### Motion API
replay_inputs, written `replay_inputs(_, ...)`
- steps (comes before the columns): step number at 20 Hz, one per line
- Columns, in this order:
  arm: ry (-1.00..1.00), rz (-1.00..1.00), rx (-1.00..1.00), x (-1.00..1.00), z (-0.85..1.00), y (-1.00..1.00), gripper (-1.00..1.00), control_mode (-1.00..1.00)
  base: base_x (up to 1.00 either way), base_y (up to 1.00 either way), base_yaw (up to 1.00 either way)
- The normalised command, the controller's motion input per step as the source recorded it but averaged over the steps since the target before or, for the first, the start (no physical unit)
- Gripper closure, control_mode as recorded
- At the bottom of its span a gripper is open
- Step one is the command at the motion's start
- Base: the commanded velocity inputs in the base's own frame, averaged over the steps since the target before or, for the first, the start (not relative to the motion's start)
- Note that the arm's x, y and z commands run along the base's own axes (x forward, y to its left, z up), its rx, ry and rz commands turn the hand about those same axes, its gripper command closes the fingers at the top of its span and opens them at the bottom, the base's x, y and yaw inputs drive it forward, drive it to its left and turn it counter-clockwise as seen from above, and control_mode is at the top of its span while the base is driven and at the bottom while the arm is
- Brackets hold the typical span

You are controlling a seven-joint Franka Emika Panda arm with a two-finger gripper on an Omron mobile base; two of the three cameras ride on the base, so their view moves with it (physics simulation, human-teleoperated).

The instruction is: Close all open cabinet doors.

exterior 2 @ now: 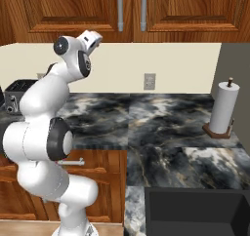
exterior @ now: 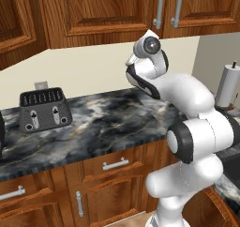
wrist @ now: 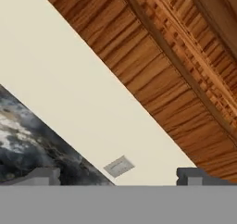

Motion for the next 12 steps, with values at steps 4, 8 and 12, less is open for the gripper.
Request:
replay_inputs(4, 0.00, 0.00, 0.06, -1.00, 0.00, 0.10, -1.00, -1.00, 0.00, 0.00, 0.00)
replay_inputs(8, 0.00, -0.01, 0.10, -1.00, 0.07, 0.04, -1.00, -1.00, 0.00, 0.00, 0.00)
replay_inputs(12, 0.06, -0.06, 0.20, -0.99, 0.31, 0.00, -1.00, -1.00, 0.00, 0.00, 0.00)
